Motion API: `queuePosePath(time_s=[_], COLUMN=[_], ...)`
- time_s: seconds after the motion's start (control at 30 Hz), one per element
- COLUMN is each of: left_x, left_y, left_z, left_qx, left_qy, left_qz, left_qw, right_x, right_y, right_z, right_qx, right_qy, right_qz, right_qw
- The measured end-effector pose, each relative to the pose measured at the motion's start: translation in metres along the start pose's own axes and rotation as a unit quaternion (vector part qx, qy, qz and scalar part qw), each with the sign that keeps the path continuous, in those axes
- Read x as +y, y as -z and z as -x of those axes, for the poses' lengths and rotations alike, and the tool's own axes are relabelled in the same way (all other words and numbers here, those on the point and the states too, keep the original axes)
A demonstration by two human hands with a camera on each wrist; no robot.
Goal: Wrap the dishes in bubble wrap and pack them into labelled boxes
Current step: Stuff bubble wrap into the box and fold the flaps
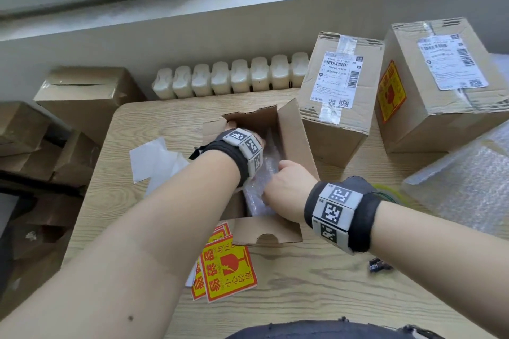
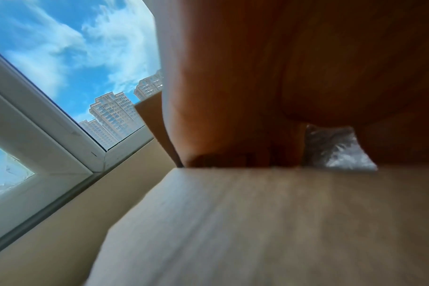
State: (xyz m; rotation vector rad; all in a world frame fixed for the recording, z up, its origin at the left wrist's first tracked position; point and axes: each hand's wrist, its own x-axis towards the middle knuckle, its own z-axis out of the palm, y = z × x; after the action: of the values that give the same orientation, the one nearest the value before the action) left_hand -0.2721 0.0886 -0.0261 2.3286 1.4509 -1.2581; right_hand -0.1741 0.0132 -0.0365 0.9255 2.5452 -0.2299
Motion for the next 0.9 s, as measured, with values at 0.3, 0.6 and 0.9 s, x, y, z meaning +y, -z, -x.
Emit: queuePosePath(time_s=[0.3,0.6,0.9], left_x=[0.017,0.031,0.019], left_y=[-0.028,-0.039,-0.029], left_z=[0.044,0.044,0.064], left_qx=[0.009,0.008,0.048], left_qy=[-0.041,-0.006,0.008], left_qz=[-0.034,-0.044,0.086], left_qw=[0.999,0.999,0.995], right_x=[0.001,-0.002,0.003], right_y=[-0.006,-0.010,-0.008], right_z=[0.001,-0.005,0.027], right_qx=[0.046,-0.008,0.171], right_qy=[-0.016,-0.067,-0.067], right_qz=[-0.003,0.056,-0.068], right_qw=[0.999,0.996,0.981])
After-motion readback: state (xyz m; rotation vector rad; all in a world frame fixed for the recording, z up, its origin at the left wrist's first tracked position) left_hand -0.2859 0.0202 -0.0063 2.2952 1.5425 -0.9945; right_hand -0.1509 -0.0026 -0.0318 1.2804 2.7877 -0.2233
